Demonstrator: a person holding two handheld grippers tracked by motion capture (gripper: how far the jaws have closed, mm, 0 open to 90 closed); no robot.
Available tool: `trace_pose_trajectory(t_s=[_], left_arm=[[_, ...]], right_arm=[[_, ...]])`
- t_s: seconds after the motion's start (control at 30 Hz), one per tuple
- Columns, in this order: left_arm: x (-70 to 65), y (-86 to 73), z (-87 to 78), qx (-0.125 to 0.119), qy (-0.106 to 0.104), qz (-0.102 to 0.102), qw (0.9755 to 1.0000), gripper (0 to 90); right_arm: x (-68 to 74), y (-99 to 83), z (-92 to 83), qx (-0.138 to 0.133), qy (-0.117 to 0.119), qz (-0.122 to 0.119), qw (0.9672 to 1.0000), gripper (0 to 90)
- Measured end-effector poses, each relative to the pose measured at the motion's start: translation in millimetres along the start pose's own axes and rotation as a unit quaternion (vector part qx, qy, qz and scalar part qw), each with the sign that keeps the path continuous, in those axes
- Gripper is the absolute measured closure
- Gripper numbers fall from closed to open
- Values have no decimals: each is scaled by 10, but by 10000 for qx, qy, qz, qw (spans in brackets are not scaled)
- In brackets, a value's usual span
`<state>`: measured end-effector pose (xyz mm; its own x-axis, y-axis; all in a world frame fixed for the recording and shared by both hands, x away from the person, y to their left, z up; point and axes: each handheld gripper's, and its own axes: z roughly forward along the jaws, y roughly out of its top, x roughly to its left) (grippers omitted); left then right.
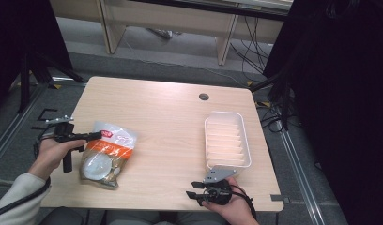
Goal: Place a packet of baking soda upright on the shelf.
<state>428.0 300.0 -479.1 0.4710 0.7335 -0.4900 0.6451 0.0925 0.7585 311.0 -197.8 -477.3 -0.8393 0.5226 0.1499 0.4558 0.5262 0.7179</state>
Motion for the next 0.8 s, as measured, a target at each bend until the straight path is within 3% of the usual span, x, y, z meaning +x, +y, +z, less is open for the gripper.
trace_pose_trajectory(t_s=[0.33,0.4,0.57,0.7,0.8], left_arm=[[-325,24,-253,-366,-434,327,9979,894],[-389,17,-306,-425,-502,382,9971,894],[-576,-15,-443,-619,-764,503,9939,894],[-662,-25,-518,-716,-840,588,9921,894],[-752,-34,-583,-789,-965,688,9898,895]], right_arm=[[-12,2,-2,-80,-22,2,10000,600],[-26,5,-5,-97,-61,-98,9999,600],[3,-2,11,-84,-14,59,9999,600],[1,1,9,-90,-20,50,9999,600],[-17,8,7,-119,-43,-94,9999,600]])
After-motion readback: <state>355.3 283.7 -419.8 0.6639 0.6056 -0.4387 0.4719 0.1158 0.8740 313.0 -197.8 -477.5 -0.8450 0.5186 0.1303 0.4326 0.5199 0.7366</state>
